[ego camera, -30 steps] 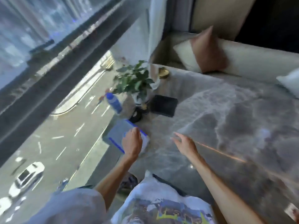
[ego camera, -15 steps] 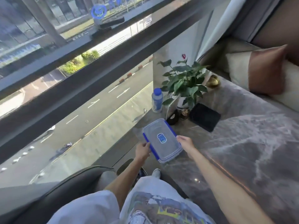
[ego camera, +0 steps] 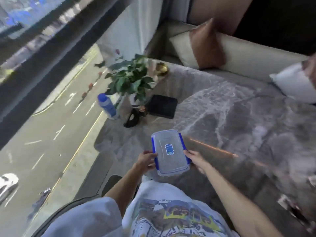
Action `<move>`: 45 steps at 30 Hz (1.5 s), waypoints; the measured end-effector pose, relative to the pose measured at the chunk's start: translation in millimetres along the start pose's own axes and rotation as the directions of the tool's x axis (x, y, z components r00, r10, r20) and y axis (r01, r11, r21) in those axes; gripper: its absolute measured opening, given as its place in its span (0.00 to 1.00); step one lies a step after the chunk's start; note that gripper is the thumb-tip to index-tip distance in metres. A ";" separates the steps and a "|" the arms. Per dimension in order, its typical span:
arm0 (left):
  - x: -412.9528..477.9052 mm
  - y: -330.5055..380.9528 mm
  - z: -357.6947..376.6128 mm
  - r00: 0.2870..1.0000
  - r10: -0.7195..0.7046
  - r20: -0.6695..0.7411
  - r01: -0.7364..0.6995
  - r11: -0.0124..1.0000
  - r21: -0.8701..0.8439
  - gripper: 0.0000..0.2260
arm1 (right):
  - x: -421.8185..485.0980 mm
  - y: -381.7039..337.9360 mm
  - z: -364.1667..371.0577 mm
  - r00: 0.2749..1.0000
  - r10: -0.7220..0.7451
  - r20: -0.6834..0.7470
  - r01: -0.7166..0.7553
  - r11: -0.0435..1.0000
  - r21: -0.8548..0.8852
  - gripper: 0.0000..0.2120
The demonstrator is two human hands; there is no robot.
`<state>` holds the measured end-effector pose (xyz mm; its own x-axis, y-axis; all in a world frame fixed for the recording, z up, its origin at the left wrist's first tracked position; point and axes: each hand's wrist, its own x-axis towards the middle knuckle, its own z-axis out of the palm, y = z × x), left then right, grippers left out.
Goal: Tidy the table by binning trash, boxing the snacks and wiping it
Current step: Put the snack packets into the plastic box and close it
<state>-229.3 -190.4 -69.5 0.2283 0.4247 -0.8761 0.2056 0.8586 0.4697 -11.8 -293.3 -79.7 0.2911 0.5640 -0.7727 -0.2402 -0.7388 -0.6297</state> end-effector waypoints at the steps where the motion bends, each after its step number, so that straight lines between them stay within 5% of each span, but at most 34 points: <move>1: 6.2 -4.7 22.8 0.998 0.012 0.054 -0.014 0.999 0.046 0.19 | -7.4 13.7 -24.0 0.999 0.014 -0.049 -0.012 0.999 0.049 0.18; 5: 14.1 -27.5 124.3 0.968 0.047 0.245 -0.102 0.971 0.216 0.24 | -50.2 59.4 -112.7 0.978 0.077 -0.196 -0.024 0.965 0.262 0.16; 9: 6.3 -57.0 210.6 0.925 0.050 0.378 -0.160 0.950 0.267 0.02 | -82.8 100.9 -182.1 0.945 0.126 -0.302 0.007 0.916 0.402 0.16; 21: 10.4 -127.0 285.0 0.976 0.149 0.161 -0.197 0.917 0.346 0.14 | -89.4 170.2 -248.5 0.953 0.205 -0.221 -0.029 0.791 0.611 0.23; 25: 7.1 -123.4 287.8 0.976 0.128 0.173 -0.184 0.914 0.362 0.15 | -85.5 162.9 -252.4 0.954 0.203 -0.222 -0.024 0.787 0.617 0.37; 28: 7.4 -120.6 287.5 0.975 0.118 0.187 -0.182 0.910 0.374 0.15 | -94.8 141.1 -244.5 0.947 0.203 -0.249 -0.015 0.802 0.597 0.22; 35: 12.3 -127.2 293.4 0.978 0.208 -0.018 -0.187 0.912 0.365 0.12 | -75.5 140.5 -239.0 0.896 0.243 -0.370 -0.001 0.837 0.548 0.22; 45: 5.7 -112.5 317.7 0.919 0.342 -0.195 -0.228 0.865 0.446 0.12 | -56.5 112.8 -242.0 0.843 0.096 -0.530 0.059 0.961 0.269 0.14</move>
<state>51.3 -375.8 -92.8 0.0949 0.7401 -0.6658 0.5508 0.5181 0.6544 168.7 -497.8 -87.8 0.7128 0.2087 -0.6696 -0.4628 -0.5773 -0.6727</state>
